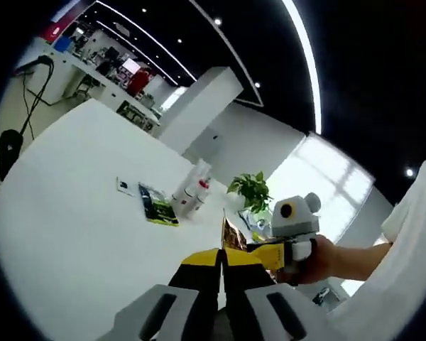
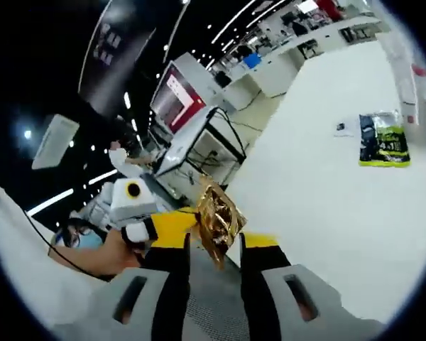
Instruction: Arrange the skincare products in the storage area until every visible bottle or jar stands upright without overlapping.
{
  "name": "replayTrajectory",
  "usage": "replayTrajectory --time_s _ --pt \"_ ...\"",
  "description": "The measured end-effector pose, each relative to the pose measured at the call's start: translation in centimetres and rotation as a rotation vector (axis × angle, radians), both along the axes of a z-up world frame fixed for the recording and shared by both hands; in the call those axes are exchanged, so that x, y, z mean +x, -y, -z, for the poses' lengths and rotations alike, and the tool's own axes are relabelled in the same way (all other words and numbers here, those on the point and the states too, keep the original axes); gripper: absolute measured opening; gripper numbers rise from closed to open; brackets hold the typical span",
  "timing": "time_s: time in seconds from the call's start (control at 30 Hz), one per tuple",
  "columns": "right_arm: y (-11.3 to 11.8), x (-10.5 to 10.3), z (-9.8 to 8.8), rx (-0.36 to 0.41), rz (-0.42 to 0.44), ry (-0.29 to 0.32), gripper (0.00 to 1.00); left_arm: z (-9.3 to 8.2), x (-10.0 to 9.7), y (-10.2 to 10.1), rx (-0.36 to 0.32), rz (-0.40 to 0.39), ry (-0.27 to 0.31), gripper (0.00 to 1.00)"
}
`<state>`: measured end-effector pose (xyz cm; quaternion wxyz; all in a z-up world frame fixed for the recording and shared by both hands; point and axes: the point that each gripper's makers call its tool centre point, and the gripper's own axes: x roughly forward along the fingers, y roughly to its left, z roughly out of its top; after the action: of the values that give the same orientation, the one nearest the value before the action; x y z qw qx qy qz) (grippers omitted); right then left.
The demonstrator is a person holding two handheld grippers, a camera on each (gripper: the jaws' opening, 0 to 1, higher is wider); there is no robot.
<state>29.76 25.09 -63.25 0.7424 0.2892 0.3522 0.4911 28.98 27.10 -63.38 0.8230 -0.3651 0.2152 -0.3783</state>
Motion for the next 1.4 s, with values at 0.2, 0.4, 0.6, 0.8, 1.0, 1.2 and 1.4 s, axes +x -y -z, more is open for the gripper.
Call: replayTrajectory --time_s 0.2,0.4,0.6,0.8,1.0,1.2,1.4 --pt "-0.3 -0.1 -1.2 0.065 -0.008 0.02 0.02 -0.7 -0.1 -0.2 -0.06 0.007 0.003 0.01" --pt "-0.1 1.2 -2.5 0.171 0.046 -0.062 0.04 -1.8 -0.2 -0.4 -0.119 0.013 0.034 0.01" --pt "-0.3 1.2 -2.6 0.137 0.004 -0.029 0.0 -2.0 -0.2 -0.4 -0.138 0.02 0.034 0.01" --pt "-0.4 0.7 -3.5 0.194 -0.027 -0.053 0.0 -3.1 0.1 -1.2 -0.108 -0.032 0.125 0.1" --pt "-0.9 -0.5 -3.5 0.176 -0.101 -0.021 0.0 -3.3 -0.2 -1.0 -0.171 -0.004 0.09 0.12" --pt "-1.5 -0.9 -3.8 0.186 -0.126 -0.018 0.0 -3.3 -0.5 -0.8 -0.173 0.014 0.094 0.05" --pt "-1.8 -1.0 -2.8 0.162 -0.12 -0.028 0.05 -3.3 -0.3 -1.3 -0.195 0.002 0.09 0.02"
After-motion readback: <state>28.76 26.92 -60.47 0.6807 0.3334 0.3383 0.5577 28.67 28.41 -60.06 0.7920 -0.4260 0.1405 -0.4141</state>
